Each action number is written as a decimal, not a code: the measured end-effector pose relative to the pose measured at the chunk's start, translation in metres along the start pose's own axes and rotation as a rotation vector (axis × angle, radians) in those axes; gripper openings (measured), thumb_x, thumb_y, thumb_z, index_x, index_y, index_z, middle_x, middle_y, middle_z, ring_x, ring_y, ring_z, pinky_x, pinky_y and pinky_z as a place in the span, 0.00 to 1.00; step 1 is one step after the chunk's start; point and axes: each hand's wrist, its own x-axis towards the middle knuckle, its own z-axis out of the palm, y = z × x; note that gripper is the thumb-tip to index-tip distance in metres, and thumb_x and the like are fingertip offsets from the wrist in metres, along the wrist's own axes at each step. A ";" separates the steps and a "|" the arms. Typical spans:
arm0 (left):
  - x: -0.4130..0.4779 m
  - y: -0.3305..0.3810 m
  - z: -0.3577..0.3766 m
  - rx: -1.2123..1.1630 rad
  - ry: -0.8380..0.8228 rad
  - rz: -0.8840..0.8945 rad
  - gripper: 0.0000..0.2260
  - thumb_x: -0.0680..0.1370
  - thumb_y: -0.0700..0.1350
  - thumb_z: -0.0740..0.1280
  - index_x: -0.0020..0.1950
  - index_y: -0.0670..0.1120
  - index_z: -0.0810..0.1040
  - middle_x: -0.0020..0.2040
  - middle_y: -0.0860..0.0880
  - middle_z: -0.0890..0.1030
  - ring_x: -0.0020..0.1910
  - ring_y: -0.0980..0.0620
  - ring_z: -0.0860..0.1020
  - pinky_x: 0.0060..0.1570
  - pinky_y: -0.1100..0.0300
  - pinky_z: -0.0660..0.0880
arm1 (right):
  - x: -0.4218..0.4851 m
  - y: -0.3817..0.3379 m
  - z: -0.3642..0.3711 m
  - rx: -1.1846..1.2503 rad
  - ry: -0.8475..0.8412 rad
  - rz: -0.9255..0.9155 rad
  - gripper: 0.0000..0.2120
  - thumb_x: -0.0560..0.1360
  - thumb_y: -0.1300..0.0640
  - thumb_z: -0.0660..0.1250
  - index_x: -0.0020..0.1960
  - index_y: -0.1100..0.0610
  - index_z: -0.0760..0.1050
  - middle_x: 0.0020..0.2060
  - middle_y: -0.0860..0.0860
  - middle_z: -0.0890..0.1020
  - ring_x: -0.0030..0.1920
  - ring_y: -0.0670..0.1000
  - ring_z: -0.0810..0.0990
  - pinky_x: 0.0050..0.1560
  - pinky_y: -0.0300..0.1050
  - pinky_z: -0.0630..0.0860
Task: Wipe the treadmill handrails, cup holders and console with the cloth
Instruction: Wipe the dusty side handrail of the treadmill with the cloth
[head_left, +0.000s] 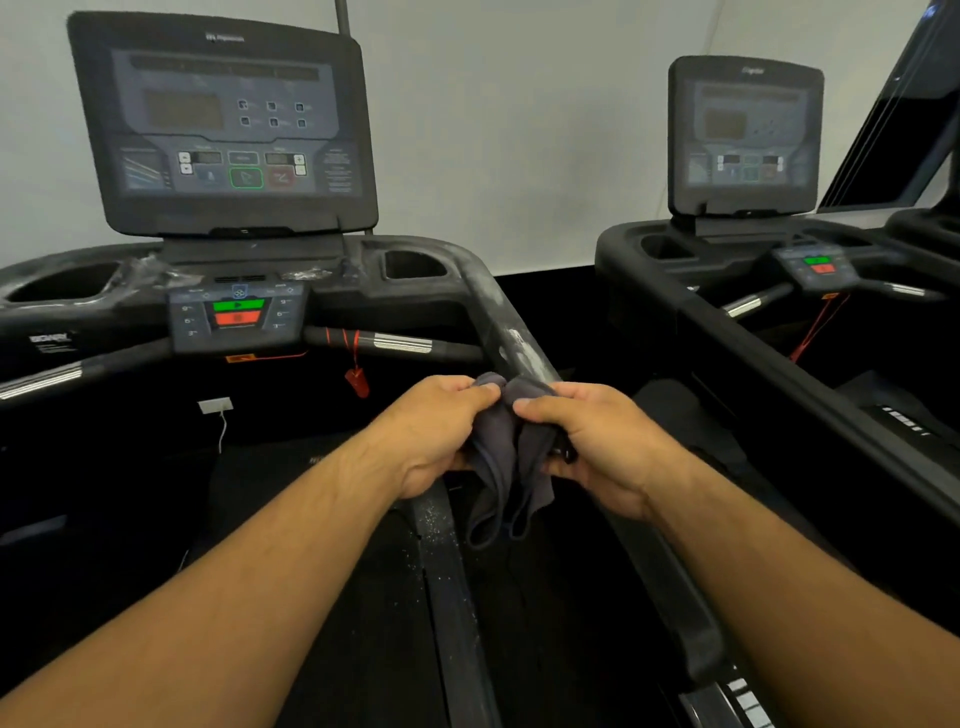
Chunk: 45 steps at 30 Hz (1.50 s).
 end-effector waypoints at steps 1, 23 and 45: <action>0.000 -0.003 -0.003 0.018 0.043 0.007 0.09 0.82 0.44 0.61 0.47 0.44 0.79 0.45 0.42 0.84 0.46 0.45 0.83 0.45 0.49 0.80 | 0.002 0.001 0.003 0.022 0.060 -0.013 0.08 0.77 0.61 0.65 0.53 0.60 0.80 0.45 0.57 0.84 0.44 0.52 0.83 0.49 0.50 0.78; -0.009 -0.015 -0.029 -0.101 0.220 -0.177 0.15 0.81 0.54 0.62 0.49 0.42 0.78 0.44 0.40 0.85 0.43 0.43 0.84 0.48 0.48 0.80 | 0.004 0.009 0.043 -0.226 -0.104 0.107 0.05 0.73 0.66 0.67 0.46 0.60 0.80 0.33 0.53 0.79 0.30 0.47 0.74 0.36 0.44 0.79; 0.000 0.003 -0.002 0.107 0.002 0.165 0.10 0.82 0.44 0.61 0.52 0.41 0.81 0.50 0.37 0.83 0.48 0.45 0.80 0.55 0.47 0.77 | -0.013 0.048 -0.010 -0.225 0.390 -0.286 0.08 0.75 0.62 0.66 0.52 0.52 0.78 0.43 0.48 0.81 0.43 0.47 0.79 0.43 0.38 0.73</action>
